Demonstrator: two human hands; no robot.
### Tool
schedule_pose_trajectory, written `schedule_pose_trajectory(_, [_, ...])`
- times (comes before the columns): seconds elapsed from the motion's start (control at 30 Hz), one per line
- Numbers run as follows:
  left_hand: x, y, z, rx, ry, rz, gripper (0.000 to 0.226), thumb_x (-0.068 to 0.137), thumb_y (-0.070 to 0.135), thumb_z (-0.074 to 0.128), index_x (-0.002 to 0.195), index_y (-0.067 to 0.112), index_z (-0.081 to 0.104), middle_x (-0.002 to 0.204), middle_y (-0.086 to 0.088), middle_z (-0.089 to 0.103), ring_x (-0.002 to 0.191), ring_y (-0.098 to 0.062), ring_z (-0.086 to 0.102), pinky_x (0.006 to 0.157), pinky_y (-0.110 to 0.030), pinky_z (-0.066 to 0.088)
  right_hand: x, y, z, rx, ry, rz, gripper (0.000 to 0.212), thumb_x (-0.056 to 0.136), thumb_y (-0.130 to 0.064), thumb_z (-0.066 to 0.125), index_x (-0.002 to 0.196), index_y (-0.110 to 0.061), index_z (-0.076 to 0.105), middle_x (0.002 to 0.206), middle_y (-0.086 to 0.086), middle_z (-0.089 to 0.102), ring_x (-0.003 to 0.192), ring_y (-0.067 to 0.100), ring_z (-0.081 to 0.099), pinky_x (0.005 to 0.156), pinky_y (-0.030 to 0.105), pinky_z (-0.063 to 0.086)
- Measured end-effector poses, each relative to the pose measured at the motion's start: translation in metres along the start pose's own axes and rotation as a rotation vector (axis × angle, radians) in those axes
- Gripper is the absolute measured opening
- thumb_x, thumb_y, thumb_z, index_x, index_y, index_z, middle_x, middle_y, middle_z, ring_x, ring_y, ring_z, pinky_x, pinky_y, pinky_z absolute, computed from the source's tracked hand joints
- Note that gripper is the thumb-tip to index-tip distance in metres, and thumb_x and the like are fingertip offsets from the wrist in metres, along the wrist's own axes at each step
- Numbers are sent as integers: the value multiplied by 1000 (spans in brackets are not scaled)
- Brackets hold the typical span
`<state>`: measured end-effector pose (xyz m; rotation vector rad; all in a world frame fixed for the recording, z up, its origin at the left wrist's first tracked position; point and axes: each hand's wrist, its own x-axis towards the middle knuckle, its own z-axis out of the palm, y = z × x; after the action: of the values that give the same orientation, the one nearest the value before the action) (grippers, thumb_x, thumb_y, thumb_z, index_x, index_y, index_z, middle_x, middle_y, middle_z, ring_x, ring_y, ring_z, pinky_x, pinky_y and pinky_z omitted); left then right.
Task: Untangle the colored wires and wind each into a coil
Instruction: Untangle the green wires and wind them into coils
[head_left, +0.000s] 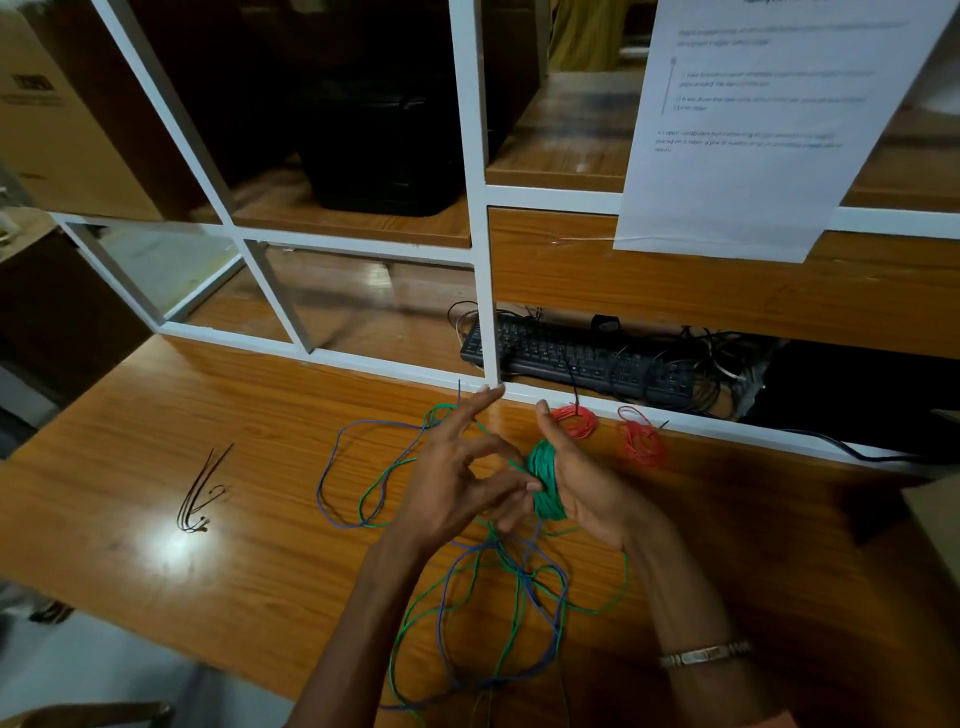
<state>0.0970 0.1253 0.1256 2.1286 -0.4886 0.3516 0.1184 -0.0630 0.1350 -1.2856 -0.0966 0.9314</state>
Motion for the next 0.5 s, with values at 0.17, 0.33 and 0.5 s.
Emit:
schedule_pose_trajectory(0.17, [-4, -11, -6, -28, 11, -79, 48, 62, 53, 95, 94, 24, 73, 163, 6, 40, 151, -7, 35, 116, -33, 38, -3, 0, -2, -150, -339, 118, 121, 87, -90, 13, 91, 18, 66, 88, 36, 69, 58, 34, 67, 49, 32, 56])
schedule_pose_trajectory(0.33, [-8, -26, 2, -136, 93, -166, 43, 83, 56, 75, 100, 17, 69, 148, 0, 57, 141, -14, 50, 112, -38, 43, -13, -4, -8, 67, -776, 17, 118, 85, -91, 21, 97, 15, 71, 68, 18, 73, 45, 18, 68, 35, 20, 48])
schedule_pose_trajectory(0.5, [-23, -42, 20, -160, 122, -314, 61, 96, 75, 50, 105, 17, 69, 130, -7, 67, 135, -8, 55, 107, -49, 46, -20, -15, -27, 631, -902, -535, 108, 99, -75, 15, 112, 20, 64, 77, 22, 75, 54, 26, 68, 63, 30, 54])
